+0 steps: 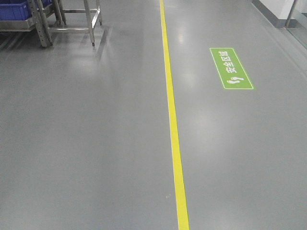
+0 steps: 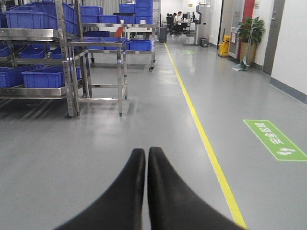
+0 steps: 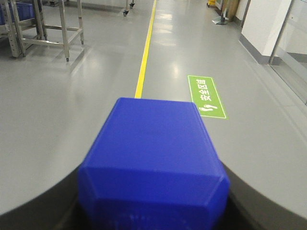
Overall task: Pour parts from conveyor to right shelf
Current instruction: 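Drive along the yellow-lined aisle holding the block in the right gripper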
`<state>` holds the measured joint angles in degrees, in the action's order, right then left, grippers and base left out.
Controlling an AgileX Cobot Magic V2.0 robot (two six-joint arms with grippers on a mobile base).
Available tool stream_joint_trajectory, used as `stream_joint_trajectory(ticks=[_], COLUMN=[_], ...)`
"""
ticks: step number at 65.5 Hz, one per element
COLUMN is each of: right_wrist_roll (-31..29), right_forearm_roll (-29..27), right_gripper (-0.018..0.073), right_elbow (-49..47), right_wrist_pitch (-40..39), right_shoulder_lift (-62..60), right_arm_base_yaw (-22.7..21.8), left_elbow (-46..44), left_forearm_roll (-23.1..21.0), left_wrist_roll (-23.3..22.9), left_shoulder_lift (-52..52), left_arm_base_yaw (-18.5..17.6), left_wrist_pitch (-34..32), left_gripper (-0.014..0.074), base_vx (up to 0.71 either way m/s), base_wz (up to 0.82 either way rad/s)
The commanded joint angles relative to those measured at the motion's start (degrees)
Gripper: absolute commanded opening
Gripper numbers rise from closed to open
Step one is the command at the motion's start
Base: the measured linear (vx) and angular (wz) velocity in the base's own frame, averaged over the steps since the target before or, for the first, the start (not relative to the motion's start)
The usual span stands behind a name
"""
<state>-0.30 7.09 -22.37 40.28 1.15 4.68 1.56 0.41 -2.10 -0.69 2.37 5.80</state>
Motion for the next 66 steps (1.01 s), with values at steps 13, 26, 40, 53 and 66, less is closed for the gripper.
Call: stream_joint_trajectory(ticks=[13,26,40,53,66], right_wrist_roll=[-0.64,-0.64,-0.64,-0.64,-0.64], right_forearm_roll=[0.71,0.71,0.71,0.71,0.71], right_gripper=[-0.0005,-0.0005,-0.0005,-0.0005,-0.0005], right_elbow=[-1.46,-1.46,-1.46,-1.46,-1.46], right_wrist_pitch=[-4.53,-4.53,-4.53,-4.53,-4.53], right_shoulder_lift=[1.21,1.21,1.21,1.21,1.21], right_arm_base_yaw=[-0.24,-0.24,-0.24,-0.24,-0.24], left_elbow=[-1.14,-1.14,-1.14,-1.14,-1.14], left_forearm_roll=[-0.41,-0.41,-0.41,-0.41,-0.41], left_wrist_roll=[-0.49,-0.49,-0.49,-0.49,-0.49], left_shoulder_lift=[-0.68,-0.68,-0.68,-0.68,-0.68], left_arm_base_yaw=[-0.3,-0.3,-0.3,-0.3,-0.3], left_wrist_pitch=[-4.19,-4.19,-4.19,-4.19,-4.19], left_gripper=[-0.0006,-0.0006,-0.0006,-0.0006,-0.0006], base_vx=[0.52,0.56,0.61,0.66,0.71], base_wz=[0.05,-0.02,-0.09,-0.11,-0.09])
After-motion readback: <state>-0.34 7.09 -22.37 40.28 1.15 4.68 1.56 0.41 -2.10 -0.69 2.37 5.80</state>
